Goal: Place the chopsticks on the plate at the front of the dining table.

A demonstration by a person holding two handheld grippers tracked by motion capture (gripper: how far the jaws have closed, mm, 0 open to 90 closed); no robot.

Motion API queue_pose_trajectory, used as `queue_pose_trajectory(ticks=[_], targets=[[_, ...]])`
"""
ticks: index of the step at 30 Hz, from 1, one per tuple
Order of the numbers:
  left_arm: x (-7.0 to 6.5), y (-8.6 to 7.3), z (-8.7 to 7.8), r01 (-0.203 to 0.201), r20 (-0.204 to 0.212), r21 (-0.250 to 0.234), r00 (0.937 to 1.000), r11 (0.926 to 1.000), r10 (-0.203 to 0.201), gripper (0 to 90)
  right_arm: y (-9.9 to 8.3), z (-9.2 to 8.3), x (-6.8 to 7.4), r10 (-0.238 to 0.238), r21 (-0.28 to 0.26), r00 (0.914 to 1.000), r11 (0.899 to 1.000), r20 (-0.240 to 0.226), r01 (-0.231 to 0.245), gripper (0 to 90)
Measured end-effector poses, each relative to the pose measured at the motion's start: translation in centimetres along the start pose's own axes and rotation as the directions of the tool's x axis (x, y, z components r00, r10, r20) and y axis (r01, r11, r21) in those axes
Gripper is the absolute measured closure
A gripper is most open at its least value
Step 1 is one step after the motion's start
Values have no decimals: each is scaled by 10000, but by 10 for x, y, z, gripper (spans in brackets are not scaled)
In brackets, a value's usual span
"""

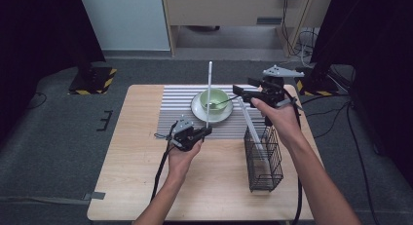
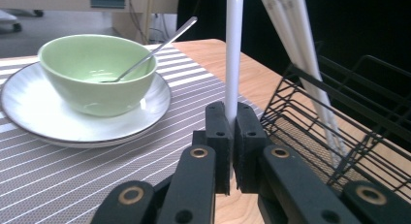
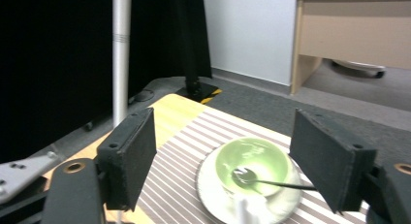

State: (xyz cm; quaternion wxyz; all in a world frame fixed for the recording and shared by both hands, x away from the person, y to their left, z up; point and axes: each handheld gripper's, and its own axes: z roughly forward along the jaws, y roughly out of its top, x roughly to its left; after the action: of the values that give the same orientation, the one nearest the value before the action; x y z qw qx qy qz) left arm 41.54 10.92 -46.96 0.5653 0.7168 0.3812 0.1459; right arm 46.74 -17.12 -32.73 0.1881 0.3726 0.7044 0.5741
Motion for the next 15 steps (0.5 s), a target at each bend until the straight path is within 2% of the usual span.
queue_pose_trajectory(ticks=[4, 7, 8, 9, 10, 11, 15], targets=[[3, 1, -2, 96, -283, -46, 9996, 9999, -97, 864, -7, -8, -15, -6, 48, 9990, 10000, 447, 4, 189], [6, 2, -3, 177, -505, -69, 9986, 9998, -180, 864, -11, -11, -21, 47, 1, 9979, 10000, 650, -48, 166], [7, 2, -3, 235, -569, -86, 9981, 9997, -239, 864, -15, -15, -28, 139, -7, 9966, 9999, 816, -139, 146], [8, 2, -4, 189, -689, -94, 9974, 9998, -195, 864, -15, -15, -28, 139, -7, 9966, 9999, 816, -139, 146], [9, 2, -3, 257, -698, -87, 9972, 9996, -262, 863, -20, -19, -35, 158, 92, 9950, 9998, 989, -168, 125], [10, 2, -3, 294, -750, -69, 9967, 9995, -298, 863, -20, -19, -35, 158, 92, 9950, 9998, 989, -168, 125], [15, 0, 0, 466, -943, 29, 9945, 9989, -461, 864, -35, -31, -53, 334, 289, 9903, 9989, 1352, -377, 101]])
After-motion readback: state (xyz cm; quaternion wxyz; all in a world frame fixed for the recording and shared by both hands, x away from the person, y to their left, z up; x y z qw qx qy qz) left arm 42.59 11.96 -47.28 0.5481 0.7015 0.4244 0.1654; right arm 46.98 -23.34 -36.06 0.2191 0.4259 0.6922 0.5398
